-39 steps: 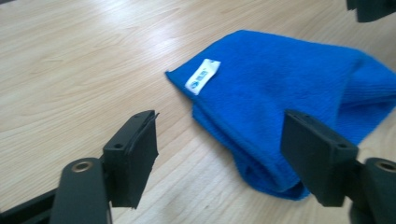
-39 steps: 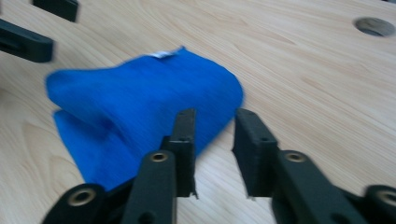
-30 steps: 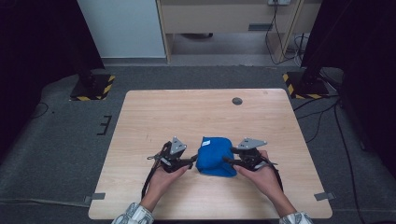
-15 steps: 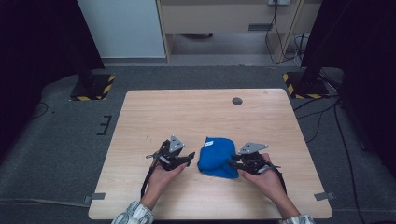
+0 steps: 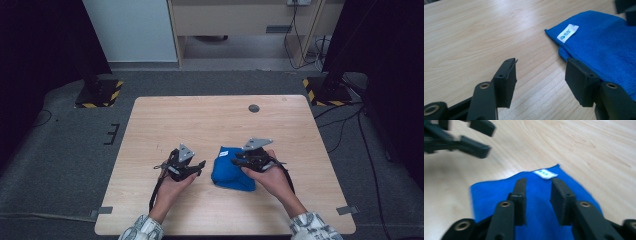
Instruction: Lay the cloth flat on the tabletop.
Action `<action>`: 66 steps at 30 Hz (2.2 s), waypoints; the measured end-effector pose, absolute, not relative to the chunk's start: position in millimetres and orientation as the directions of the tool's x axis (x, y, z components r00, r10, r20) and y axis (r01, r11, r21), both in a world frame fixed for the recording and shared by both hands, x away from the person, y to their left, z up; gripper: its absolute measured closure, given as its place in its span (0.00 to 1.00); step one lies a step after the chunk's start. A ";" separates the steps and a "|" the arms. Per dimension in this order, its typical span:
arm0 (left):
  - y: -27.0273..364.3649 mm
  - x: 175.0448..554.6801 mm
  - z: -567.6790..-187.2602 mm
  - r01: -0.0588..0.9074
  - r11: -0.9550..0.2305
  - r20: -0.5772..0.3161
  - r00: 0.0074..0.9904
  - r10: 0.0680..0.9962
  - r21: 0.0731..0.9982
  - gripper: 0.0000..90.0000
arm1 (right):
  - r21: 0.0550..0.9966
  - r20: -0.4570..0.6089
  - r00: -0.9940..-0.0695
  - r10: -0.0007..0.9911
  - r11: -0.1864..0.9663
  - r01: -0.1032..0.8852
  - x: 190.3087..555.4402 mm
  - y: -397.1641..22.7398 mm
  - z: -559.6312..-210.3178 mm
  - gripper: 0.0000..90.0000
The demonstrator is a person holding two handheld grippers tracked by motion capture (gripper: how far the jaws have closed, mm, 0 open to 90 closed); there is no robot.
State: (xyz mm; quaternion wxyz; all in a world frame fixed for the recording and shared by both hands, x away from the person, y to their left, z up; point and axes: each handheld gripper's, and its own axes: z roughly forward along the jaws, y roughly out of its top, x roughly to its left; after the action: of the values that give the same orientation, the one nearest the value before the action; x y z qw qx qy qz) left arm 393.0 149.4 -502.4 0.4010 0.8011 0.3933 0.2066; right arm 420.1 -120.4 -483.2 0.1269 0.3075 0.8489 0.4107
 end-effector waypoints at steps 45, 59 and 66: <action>147.1 394.5 -507.2 0.474 -0.386 0.020 0.611 0.791 0.791 0.44 | 0.699 0.082 -0.680 0.729 0.445 0.560 487.8 -87.3 -512.2 0.49; 145.6 393.4 -507.1 0.472 -0.389 0.022 0.614 0.789 0.791 0.44 | 0.652 0.061 -0.728 0.683 0.525 0.548 485.7 -75.2 -521.8 0.94; 146.1 393.7 -507.2 0.470 -0.390 0.025 0.613 0.790 0.792 0.45 | 0.711 0.087 -0.727 0.681 0.469 0.524 476.2 -84.7 -507.1 0.96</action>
State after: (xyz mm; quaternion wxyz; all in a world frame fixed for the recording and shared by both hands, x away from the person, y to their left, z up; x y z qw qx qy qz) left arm 393.7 146.1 -507.2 0.3911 0.8083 0.3898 0.2044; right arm 476.2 -84.7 -507.1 0.1047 0.3541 0.8506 0.3744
